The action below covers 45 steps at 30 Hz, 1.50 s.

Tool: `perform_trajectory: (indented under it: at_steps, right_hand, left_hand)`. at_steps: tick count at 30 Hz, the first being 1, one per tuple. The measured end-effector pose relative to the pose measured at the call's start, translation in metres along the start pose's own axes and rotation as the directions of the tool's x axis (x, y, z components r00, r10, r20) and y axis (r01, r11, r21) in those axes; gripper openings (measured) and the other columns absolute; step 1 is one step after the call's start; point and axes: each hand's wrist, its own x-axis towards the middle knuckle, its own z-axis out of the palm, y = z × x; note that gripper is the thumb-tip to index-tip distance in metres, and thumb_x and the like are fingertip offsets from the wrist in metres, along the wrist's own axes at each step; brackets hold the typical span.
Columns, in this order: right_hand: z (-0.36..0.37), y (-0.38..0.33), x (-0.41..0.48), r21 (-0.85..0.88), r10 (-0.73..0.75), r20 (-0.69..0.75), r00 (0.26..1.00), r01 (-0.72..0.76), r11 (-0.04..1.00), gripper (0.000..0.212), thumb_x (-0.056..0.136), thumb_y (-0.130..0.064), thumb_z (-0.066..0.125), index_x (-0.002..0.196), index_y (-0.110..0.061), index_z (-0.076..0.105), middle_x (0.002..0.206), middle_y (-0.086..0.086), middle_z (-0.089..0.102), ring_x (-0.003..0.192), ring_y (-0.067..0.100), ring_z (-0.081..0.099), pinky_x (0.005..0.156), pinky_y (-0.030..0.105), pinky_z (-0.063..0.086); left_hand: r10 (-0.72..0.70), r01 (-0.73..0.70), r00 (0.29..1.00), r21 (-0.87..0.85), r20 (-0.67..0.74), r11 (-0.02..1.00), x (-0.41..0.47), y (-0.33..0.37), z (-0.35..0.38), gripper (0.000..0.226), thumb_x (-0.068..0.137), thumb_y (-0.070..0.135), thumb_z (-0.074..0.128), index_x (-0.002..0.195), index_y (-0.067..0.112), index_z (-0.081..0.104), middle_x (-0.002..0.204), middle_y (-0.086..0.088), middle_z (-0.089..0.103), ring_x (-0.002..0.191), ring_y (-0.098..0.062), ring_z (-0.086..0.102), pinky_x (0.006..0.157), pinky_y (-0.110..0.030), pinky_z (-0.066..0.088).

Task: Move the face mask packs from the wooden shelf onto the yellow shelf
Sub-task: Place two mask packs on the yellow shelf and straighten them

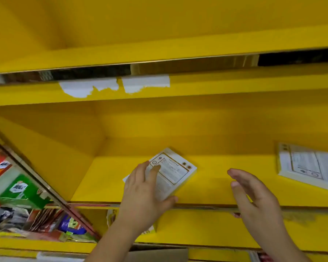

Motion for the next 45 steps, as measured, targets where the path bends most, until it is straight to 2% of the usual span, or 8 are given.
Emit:
perform_trajectory:
  at_steps: [9,12,17,21,27,36,41,45]
  right_hand:
    - [0.023,0.042,0.027,-0.115,-0.009,0.078,0.997,0.018,0.993,0.045,0.086,-0.046,0.051,0.124,-0.026,0.065,0.127,-0.009,0.067,0.120,0.012,0.060,0.098,0.035,0.050]
    - [0.008,0.051,0.033,-0.160,-0.022,0.098,0.995,0.038,0.986,0.045,0.088,-0.045,0.051,0.127,-0.027,0.064,0.128,-0.017,0.063,0.119,0.001,0.057,0.098,0.031,0.049]
    - [-0.049,0.070,0.057,-0.371,-0.073,0.028,0.997,0.079,0.925,0.033,0.095,-0.027,0.059,0.128,-0.028,0.061,0.128,-0.017,0.060,0.105,0.013,0.067,0.081,0.037,0.055]
    - [-0.095,0.087,0.078,-0.572,-0.104,0.004,0.995,0.087,0.816,0.037,0.095,-0.029,0.059,0.131,-0.025,0.059,0.137,-0.001,0.060,0.066,0.031,0.068,0.057,0.036,0.050]
    - [-0.145,0.114,0.101,-0.804,-0.017,0.142,0.990,0.126,0.582,0.070,0.087,-0.055,0.056,0.146,-0.019,0.045,0.156,0.007,0.044,0.147,0.028,0.032,0.115,0.041,0.028]
    - [-0.191,0.128,0.097,-0.932,0.256,0.186,0.949,0.088,0.351,0.106,0.074,-0.089,0.023,0.158,-0.032,-0.006,0.169,0.002,-0.009,0.154,0.024,-0.011,0.122,0.051,-0.002]
    - [-0.208,0.124,0.074,-0.928,0.172,0.310,0.935,0.259,0.267,0.108,0.071,-0.090,0.033,0.158,-0.032,0.011,0.167,0.004,0.012,0.154,0.028,0.015,0.119,0.052,0.022]
    - [-0.225,0.121,0.073,-0.864,0.007,0.496,0.869,0.492,0.109,0.090,0.058,-0.068,0.076,0.136,-0.027,0.058,0.134,0.005,0.068,0.115,0.027,0.069,0.071,0.043,0.062]
  left_hand:
    - [-0.040,-0.093,0.969,0.510,0.244,0.855,0.005,-0.008,0.047,0.105,0.082,0.040,0.070,0.153,0.024,-0.005,0.164,-0.020,0.011,0.149,-0.046,0.012,0.113,-0.064,0.022]
    - [-0.100,-0.084,0.937,0.495,0.334,0.865,0.003,-0.009,0.047,0.114,0.048,0.018,0.093,0.144,0.016,0.031,0.141,-0.027,0.054,0.125,-0.053,0.052,0.088,-0.068,0.047]
    - [-0.039,-0.034,0.979,0.345,0.202,0.938,0.010,0.014,0.034,0.084,0.095,0.023,0.051,0.156,0.032,-0.005,0.168,-0.001,0.004,0.154,-0.029,0.010,0.120,-0.049,0.023]
    - [0.072,-0.090,0.988,0.129,0.140,0.988,0.026,0.056,0.027,0.080,0.094,0.024,0.053,0.156,0.034,0.003,0.166,0.006,0.015,0.149,-0.021,0.027,0.114,-0.040,0.036]
    - [0.226,-0.246,0.965,0.168,0.134,0.955,0.052,0.125,0.073,0.078,0.095,0.018,0.049,0.156,0.030,0.002,0.165,0.001,0.018,0.150,-0.026,0.023,0.115,-0.049,0.033]
    - [0.327,-0.336,0.941,0.136,0.086,0.932,0.068,0.209,0.123,0.073,0.096,0.026,0.048,0.155,0.035,0.007,0.163,0.000,0.023,0.149,-0.026,0.025,0.117,-0.050,0.028]
    - [0.355,-0.359,0.933,-0.128,-0.054,0.924,0.072,0.224,0.115,0.063,0.091,0.027,0.061,0.149,0.031,0.035,0.146,-0.003,0.052,0.123,-0.030,0.058,0.093,-0.046,0.052]
    - [0.188,-0.246,0.968,-0.458,-0.169,0.854,0.086,0.225,0.093,0.036,0.094,0.028,0.059,0.130,0.025,0.057,0.106,0.007,0.067,0.099,-0.030,0.067,0.069,-0.030,0.046]
